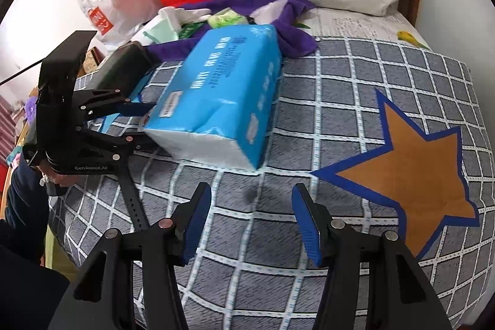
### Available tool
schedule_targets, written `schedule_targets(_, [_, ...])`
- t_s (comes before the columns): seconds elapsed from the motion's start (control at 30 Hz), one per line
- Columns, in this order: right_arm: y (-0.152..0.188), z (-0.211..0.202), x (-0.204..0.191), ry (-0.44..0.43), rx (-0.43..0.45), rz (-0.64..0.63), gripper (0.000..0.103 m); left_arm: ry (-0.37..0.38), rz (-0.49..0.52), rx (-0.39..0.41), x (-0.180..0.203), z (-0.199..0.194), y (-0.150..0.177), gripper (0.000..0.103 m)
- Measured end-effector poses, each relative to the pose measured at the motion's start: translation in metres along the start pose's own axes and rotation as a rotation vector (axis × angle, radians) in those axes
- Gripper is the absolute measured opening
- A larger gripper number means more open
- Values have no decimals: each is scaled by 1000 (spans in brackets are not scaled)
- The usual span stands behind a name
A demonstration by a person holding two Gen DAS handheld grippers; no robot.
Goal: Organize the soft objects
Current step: 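Grasp the tomato-print snack packet with the left tool while the right tool grasps the black watch strap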
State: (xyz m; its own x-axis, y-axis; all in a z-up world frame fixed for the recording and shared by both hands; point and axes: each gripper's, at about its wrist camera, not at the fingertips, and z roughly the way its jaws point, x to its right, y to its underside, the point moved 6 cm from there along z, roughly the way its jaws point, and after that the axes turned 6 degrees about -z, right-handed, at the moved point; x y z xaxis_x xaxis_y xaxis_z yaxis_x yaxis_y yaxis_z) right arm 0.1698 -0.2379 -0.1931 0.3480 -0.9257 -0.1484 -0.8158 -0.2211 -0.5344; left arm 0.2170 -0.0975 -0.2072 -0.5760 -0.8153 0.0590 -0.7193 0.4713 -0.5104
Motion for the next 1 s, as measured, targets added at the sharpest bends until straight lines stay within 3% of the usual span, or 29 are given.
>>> schedule_targets(0.03, [0, -1, -4, -8, 3, -6, 54, -9, -14, 1, -1, -3, 3, 40])
schedule_targets(0.1, [0, -1, -13, -23, 8, -23, 54, -10, -57, -4, -7, -7, 7, 17])
schedule_targets(0.63, [14, 27, -97, -175, -33, -196, 54, -122, -240, 14, -42, -44, 55, 17])
schedule_targets(0.83, [20, 40, -119, -133, -34, -304, 54, -149, -318, 24, -59, -56, 79, 16])
schedule_targets(1.0, [19, 45, -135, -55, -6, -415, 22, -157, -363, 35, -65, -64, 93, 17])
